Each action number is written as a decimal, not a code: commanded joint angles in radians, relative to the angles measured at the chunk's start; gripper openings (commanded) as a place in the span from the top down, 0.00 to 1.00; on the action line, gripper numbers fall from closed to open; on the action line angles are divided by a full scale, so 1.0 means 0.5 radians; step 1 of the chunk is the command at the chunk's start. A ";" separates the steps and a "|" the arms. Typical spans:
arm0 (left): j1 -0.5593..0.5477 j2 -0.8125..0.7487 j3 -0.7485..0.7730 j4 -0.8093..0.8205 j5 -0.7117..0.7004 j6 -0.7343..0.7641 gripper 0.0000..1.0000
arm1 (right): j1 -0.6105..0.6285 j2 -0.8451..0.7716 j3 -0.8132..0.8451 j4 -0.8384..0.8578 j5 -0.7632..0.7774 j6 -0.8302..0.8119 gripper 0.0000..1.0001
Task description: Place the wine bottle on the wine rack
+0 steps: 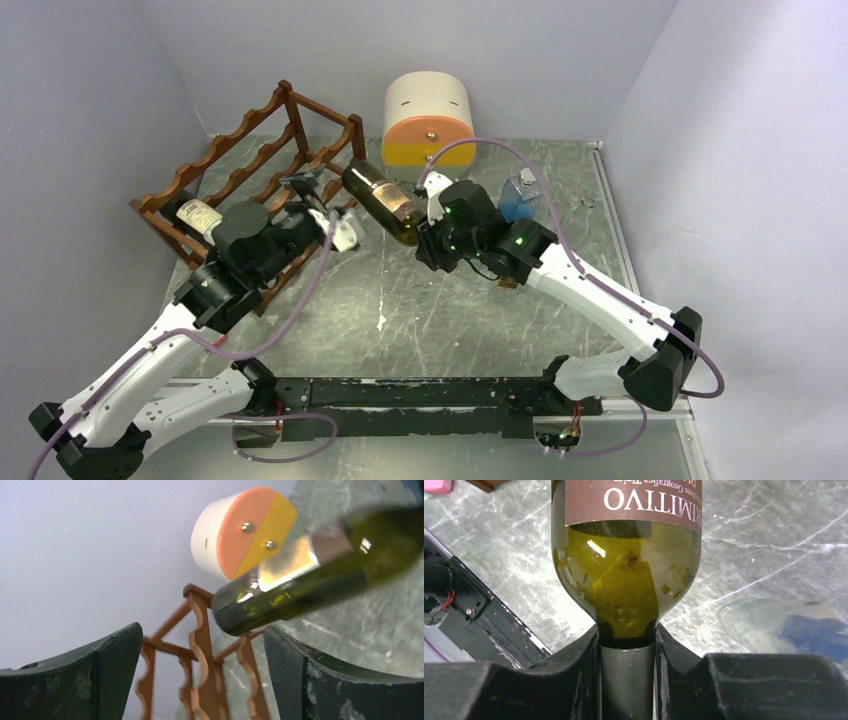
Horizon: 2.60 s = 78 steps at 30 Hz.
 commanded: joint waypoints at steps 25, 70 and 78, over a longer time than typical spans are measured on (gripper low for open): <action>-0.013 -0.085 0.654 -0.638 -0.646 -1.933 0.06 | 0.216 0.250 -0.262 0.920 -0.254 -0.004 1.00; -0.013 -0.045 0.748 -0.741 -0.618 -2.042 0.06 | 0.323 1.614 1.177 0.789 -0.405 -0.047 1.00; -0.013 -0.026 0.796 -0.782 -0.595 -2.056 0.06 | 0.308 1.912 1.626 0.589 -0.414 -0.054 1.00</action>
